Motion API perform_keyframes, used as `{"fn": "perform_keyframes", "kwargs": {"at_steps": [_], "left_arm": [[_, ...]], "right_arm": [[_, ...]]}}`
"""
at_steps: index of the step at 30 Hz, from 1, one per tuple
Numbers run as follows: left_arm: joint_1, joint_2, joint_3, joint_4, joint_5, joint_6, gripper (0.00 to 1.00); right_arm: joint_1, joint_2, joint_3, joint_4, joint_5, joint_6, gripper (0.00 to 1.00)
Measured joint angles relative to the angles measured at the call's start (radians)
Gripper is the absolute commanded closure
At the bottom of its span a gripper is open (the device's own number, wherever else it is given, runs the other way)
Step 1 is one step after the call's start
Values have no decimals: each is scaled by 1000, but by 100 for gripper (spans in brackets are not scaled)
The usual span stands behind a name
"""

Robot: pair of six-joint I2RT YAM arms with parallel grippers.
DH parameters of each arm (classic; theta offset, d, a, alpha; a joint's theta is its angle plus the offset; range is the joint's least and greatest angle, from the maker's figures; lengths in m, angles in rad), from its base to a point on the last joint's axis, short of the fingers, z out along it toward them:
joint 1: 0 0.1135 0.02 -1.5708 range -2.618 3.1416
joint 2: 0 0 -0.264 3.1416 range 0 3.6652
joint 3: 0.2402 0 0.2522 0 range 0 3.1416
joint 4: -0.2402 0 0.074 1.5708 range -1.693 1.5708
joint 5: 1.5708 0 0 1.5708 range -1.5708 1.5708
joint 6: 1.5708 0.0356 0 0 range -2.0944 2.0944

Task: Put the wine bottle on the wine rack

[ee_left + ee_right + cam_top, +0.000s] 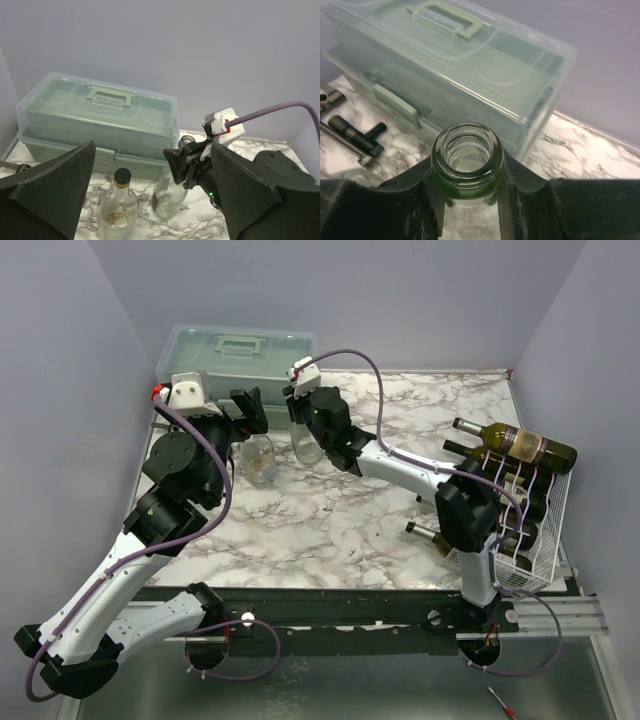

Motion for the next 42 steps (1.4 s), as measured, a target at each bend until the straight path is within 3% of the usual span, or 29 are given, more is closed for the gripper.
{"fn": "perform_keyframes", "kwargs": {"at_steps": [10, 16, 24, 28, 34, 42], "left_arm": [[0, 0, 0, 0, 0, -3, 1], [0, 0, 0, 0, 0, -3, 1], [0, 0, -1, 0, 2, -10, 1], [0, 0, -1, 0, 3, -12, 1], [0, 1, -1, 0, 4, -18, 1], [-3, 4, -2, 0, 4, -18, 1]], "right_arm": [[-3, -219, -182, -181, 73, -72, 99], [-3, -305, -165, -367, 162, -101, 99], [14, -389, -17, -598, 327, -213, 99], [24, -454, -27, -604, 427, -330, 99], [25, -596, -172, -571, 523, -528, 99], [-26, -671, -285, -572, 583, -644, 99]]}}
